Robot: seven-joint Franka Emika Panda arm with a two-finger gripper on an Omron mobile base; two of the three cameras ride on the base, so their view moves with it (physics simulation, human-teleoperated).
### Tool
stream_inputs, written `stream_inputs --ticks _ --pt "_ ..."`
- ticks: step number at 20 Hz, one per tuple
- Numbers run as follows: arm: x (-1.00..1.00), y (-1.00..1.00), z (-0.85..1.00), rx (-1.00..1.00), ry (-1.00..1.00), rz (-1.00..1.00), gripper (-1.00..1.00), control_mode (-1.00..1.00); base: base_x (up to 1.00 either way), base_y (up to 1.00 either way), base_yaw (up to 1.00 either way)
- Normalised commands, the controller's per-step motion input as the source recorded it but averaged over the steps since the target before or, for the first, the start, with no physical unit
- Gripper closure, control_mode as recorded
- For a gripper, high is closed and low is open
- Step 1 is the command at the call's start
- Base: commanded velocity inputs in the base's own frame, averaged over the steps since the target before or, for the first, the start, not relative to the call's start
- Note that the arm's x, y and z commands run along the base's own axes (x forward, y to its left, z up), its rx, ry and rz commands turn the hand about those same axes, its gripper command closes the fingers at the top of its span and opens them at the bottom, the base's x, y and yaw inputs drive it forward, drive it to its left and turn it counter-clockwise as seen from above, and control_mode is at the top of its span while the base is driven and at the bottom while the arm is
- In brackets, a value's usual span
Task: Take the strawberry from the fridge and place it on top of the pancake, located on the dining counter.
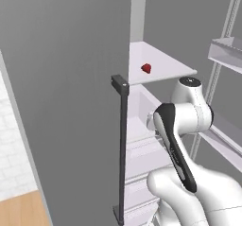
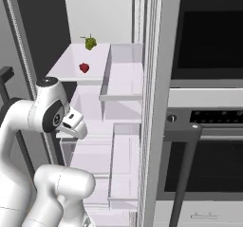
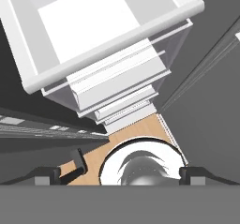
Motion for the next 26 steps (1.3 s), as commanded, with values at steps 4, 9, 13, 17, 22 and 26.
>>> stream_inputs --ticks 4,9,13,17,22,26 --pt "0.0 0.0 0.0 0.0 0.0 0.0 -1.0 1.0 0.07 -0.38 0.0" --pt "0.0 0.0 0.0 0.0 0.0 0.0 -1.0 1.0 0.01 -0.34 0.0" --pt "0.0 0.0 0.0 0.0 0.0 0.0 -1.0 1.0 0.04 -0.12 0.0" --pt "0.0 0.0 0.0 0.0 0.0 0.0 -1.0 1.0 0.05 -0.02 0.0" --pt "0.0 0.0 0.0 0.0 0.0 0.0 -1.0 1.0 0.0 0.0 0.0" --pt "0.08 0.0 0.02 0.0 -0.15 0.1 -1.0 -1.0 0.0 0.0 0.01"
